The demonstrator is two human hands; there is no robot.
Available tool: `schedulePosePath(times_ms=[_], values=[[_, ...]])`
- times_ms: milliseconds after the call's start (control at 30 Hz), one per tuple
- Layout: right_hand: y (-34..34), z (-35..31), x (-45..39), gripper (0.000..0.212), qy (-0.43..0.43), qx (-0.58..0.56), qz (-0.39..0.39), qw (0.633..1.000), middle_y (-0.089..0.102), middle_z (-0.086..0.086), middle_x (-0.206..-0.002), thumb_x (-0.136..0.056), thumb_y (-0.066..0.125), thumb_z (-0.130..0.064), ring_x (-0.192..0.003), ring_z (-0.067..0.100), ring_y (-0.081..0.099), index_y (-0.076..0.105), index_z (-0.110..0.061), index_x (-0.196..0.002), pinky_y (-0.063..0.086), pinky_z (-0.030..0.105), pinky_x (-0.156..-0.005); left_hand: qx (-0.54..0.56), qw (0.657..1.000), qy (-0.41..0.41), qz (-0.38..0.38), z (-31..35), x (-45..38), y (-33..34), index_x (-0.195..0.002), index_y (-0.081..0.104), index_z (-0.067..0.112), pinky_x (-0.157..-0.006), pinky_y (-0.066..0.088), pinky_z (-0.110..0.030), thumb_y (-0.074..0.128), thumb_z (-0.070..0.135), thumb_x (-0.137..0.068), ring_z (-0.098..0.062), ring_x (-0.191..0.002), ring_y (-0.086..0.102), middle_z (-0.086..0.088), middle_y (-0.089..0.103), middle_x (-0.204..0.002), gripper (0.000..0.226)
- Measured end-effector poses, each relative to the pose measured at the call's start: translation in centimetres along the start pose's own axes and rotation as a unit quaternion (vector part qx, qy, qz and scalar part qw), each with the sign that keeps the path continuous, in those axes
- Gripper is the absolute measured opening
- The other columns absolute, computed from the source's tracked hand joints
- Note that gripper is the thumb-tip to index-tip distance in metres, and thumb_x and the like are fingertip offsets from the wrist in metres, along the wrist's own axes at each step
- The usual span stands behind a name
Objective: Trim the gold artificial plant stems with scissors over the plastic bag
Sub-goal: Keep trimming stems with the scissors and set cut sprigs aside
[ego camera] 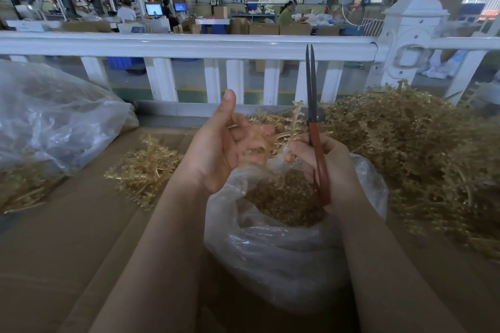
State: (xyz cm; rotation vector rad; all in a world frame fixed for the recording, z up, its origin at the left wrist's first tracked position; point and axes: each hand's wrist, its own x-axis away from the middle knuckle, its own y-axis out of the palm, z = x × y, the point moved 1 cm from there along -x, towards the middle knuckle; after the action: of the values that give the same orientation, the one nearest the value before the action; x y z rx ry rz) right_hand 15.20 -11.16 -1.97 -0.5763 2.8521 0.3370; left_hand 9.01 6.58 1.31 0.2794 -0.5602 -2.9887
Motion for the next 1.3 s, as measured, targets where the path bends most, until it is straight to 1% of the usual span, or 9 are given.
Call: schedulePosePath(times_ms=[167,300,500,633,833,900,1000,1133,1300], values=[[0.1,0.2,-0.1,0.006,-0.014,-0.011,-0.002,1.000,0.066,-0.002,-0.063,-0.089,0.070,-0.002,-0.046,0.001,0.056,0.068,-0.005,-0.085,0.046,0.011,-0.048,-0.024,0.997,-0.071,0.015,0.0,0.0,0.3,-0.092,0.059,0.013,-0.072,0.060,-0.035,0.054,0.058,-0.081,-0.022,-0.094,0.072,-0.012,0.074,-0.108,0.047],[0.2,0.0,0.2,0.014,-0.024,-0.069,-0.004,0.997,0.060,0.016,-0.076,-0.077,0.074,-0.015,-0.046,0.004,0.049,0.065,-0.009,-0.086,0.041,0.015,-0.047,-0.144,0.983,-0.113,0.019,-0.7,0.0,1.0,-0.114,0.068,0.011,-0.088,0.055,-0.042,0.062,0.055,-0.078,-0.021,-0.100,0.068,-0.009,0.073,-0.109,0.057],[0.3,0.1,0.2,0.011,-0.065,-0.100,-0.013,0.993,0.065,-0.004,-0.072,-0.079,0.071,-0.009,-0.067,0.010,0.066,0.063,-0.010,-0.086,0.055,0.023,-0.060,-0.211,0.958,-0.190,-0.041,-1.3,0.0,2.3,-0.113,0.068,0.009,-0.078,0.050,-0.034,0.059,0.062,-0.073,-0.015,-0.084,0.069,-0.009,0.073,-0.101,0.067],[0.2,0.1,0.0,0.009,-0.066,-0.084,0.005,0.994,0.064,0.003,-0.080,-0.075,0.075,-0.016,-0.076,0.018,0.063,0.070,-0.018,-0.082,0.055,0.032,-0.070,-0.187,0.962,-0.190,-0.055,-1.4,0.0,2.3,-0.100,0.070,0.015,-0.093,0.053,-0.046,0.064,0.054,-0.076,-0.021,-0.100,0.066,-0.007,0.069,-0.104,0.047],[0.2,0.5,-0.3,0.019,-0.061,-0.052,0.043,0.996,0.069,0.030,-0.103,-0.079,0.080,-0.012,-0.097,0.047,0.068,0.071,-0.006,-0.094,0.056,0.060,-0.090,-0.101,0.989,-0.103,-0.039,-1.1,-0.4,1.9,-0.098,0.072,0.011,-0.074,0.057,-0.037,0.072,0.029,-0.077,-0.020,-0.093,0.071,-0.009,0.075,-0.101,0.027],[-0.2,0.7,-0.5,0.029,-0.051,-0.058,0.050,0.996,0.074,0.017,-0.093,-0.073,0.086,-0.013,-0.084,0.031,0.073,0.072,-0.004,-0.097,0.061,0.045,-0.076,-0.092,0.994,-0.048,-0.022,-1.0,-0.5,1.7,-0.082,0.074,0.015,-0.070,0.058,-0.032,0.072,0.024,-0.077,-0.017,-0.085,0.073,-0.007,0.076,-0.091,0.010],[-0.6,0.6,-0.4,0.005,-0.042,-0.091,0.030,0.995,0.071,0.005,-0.075,-0.087,0.071,-0.015,-0.047,0.005,0.058,0.076,-0.016,-0.085,0.044,0.016,-0.047,-0.149,0.988,0.040,0.019,-0.9,-0.7,1.3,-0.079,0.067,0.016,-0.074,0.056,-0.033,0.072,0.029,-0.076,-0.020,-0.083,0.071,-0.004,0.075,-0.085,0.014],[-0.6,0.5,-0.4,0.019,-0.033,-0.116,-0.019,0.992,0.069,0.011,-0.076,-0.094,0.067,-0.032,-0.037,0.007,0.037,0.072,-0.026,-0.077,0.030,0.017,-0.037,-0.273,0.955,0.114,0.032,-0.7,-0.5,1.3,-0.088,0.056,0.008,-0.073,0.055,-0.027,0.070,0.023,-0.090,-0.012,-0.081,0.067,-0.003,0.071,-0.083,0.021],[-0.5,0.6,-0.4,0.019,-0.031,-0.098,-0.037,0.994,0.069,0.010,-0.075,-0.093,0.062,-0.041,-0.039,0.010,0.037,0.069,-0.023,-0.091,0.031,0.019,-0.037,-0.336,0.925,0.167,0.062,-0.7,-0.3,1.6,-0.087,0.049,0.004,-0.089,0.050,-0.054,0.069,0.019,-0.093,-0.036,-0.098,0.064,-0.022,0.066,-0.105,0.026]])
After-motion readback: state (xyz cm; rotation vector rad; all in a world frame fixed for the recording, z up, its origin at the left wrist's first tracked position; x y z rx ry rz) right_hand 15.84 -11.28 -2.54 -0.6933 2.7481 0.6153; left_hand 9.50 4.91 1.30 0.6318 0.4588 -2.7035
